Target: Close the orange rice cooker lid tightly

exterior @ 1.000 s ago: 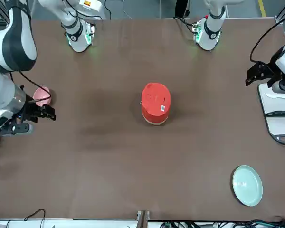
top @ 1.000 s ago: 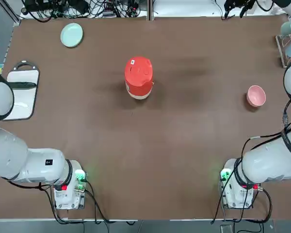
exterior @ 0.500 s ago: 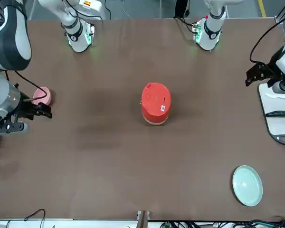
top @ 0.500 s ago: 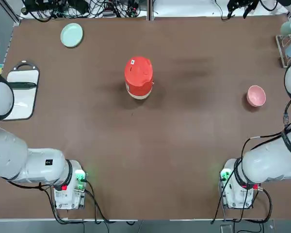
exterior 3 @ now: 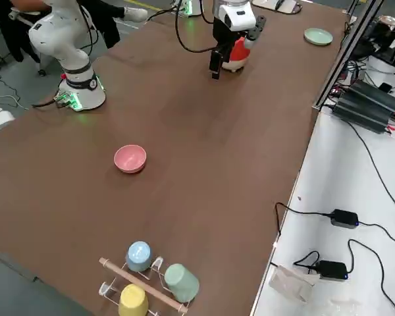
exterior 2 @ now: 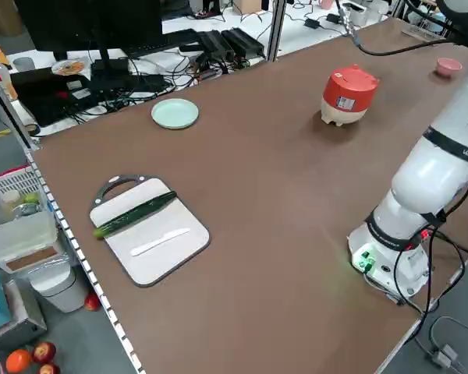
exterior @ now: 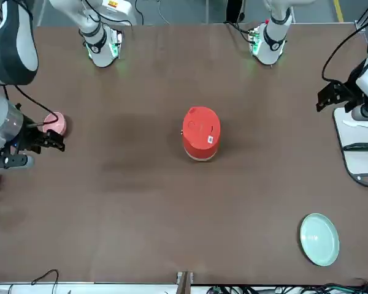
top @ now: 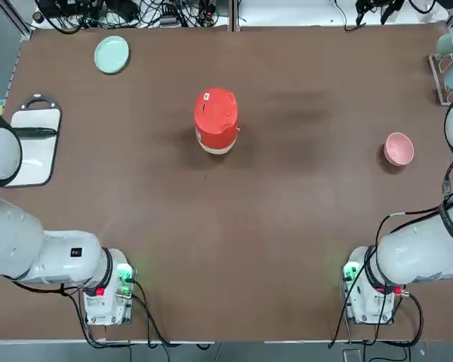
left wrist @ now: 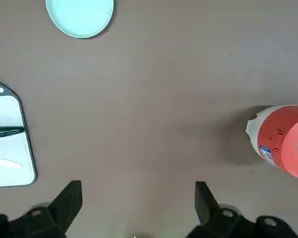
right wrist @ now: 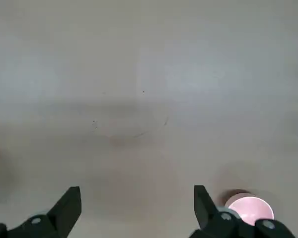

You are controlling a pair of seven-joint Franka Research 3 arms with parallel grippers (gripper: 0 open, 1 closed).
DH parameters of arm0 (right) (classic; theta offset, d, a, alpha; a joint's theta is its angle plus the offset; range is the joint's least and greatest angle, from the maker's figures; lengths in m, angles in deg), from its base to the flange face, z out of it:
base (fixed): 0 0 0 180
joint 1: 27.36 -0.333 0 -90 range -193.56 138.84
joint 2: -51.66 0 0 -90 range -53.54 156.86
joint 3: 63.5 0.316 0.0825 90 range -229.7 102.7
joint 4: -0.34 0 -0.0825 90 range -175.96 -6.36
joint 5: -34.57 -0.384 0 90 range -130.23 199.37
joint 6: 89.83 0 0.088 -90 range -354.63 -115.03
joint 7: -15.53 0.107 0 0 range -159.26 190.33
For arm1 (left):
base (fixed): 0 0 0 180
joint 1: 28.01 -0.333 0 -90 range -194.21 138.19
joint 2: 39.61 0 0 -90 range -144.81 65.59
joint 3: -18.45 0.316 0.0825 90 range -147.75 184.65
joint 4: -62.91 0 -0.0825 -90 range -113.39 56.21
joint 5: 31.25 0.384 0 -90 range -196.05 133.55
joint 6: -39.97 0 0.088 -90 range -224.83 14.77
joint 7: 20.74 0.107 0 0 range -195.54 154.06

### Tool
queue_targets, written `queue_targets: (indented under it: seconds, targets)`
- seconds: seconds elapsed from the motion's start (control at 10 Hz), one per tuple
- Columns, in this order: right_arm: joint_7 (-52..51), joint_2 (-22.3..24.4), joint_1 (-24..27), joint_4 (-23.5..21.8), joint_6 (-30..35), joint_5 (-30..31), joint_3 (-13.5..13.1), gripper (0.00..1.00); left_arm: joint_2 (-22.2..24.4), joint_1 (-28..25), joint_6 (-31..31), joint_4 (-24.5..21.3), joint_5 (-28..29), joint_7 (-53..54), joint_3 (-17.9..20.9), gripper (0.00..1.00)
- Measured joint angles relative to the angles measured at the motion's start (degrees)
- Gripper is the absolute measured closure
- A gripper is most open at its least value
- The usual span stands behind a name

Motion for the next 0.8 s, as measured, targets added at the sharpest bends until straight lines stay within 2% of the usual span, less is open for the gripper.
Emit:
queue_targets:
  seconds: [0.3, 0.6, 0.8]
  targets:
    - [-0.3, 0.1, 0.0, 1.5, 3.3, 0.6, -0.1, 0.0, 0.0, 0.0, 0.0, 0.0, 0.0, 0.0, 0.0, 0.0]
    - [-1.1, 0.8, -0.9, 2.9, 6.5, 1.3, -2.4, 0.0, 0.0, 0.0, -0.1, 0.0, 0.0, 0.0, 0.0, 0.0]
    - [-1.4, 1.7, -1.1, 3.0, 7.1, 1.4, -2.8, 0.0, 0.0, 0.0, -0.1, 0.4, 0.0, 0.0, 0.0, 0.0]
